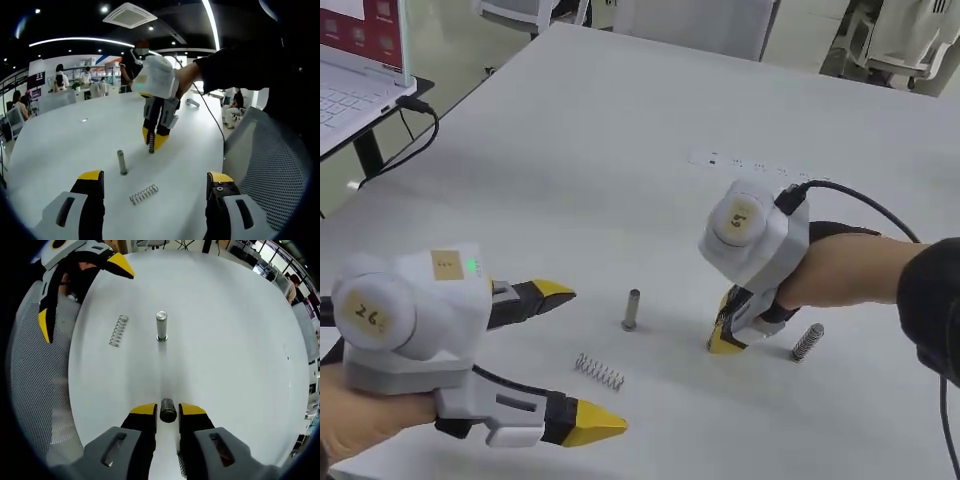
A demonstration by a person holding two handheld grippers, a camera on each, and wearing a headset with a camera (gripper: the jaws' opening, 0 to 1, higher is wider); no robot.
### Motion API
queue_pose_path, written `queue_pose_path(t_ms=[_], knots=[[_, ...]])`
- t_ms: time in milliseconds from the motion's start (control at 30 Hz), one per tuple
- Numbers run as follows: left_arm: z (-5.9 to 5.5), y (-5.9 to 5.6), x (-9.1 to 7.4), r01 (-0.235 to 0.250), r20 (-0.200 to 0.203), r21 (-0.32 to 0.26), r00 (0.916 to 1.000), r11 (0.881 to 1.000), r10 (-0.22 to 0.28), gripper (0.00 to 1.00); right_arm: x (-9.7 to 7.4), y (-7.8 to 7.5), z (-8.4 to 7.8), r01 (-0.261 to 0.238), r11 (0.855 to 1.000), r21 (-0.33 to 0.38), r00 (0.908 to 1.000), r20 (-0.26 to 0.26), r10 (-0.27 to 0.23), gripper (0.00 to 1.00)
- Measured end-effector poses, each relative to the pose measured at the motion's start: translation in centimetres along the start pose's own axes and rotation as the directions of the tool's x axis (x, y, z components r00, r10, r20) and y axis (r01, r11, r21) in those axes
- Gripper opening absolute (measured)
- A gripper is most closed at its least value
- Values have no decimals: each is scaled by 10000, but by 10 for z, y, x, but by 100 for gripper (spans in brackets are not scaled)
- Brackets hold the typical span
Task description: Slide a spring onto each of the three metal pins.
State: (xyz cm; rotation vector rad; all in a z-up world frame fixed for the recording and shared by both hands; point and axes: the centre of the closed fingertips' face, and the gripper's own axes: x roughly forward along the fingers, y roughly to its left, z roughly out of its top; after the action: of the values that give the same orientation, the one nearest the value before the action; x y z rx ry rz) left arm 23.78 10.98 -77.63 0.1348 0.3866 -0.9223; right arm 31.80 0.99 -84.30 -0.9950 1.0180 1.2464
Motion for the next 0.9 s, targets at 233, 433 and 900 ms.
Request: queue_pose_path(t_ms=[233,433,900], knots=[[1,-1,1,41,-8,41,10000,10000,-41,81,-7,1,-12,110,9991,407,9998,184,-117,16],[2,-3,1,85,-17,52,10000,10000,-85,81,-13,6,-22,143,9973,724,9993,323,-167,16],[-1,-8,-1,132,-98,58,9999,9999,-131,80,-21,54,-5,-541,9928,1069,9910,1278,403,16]])
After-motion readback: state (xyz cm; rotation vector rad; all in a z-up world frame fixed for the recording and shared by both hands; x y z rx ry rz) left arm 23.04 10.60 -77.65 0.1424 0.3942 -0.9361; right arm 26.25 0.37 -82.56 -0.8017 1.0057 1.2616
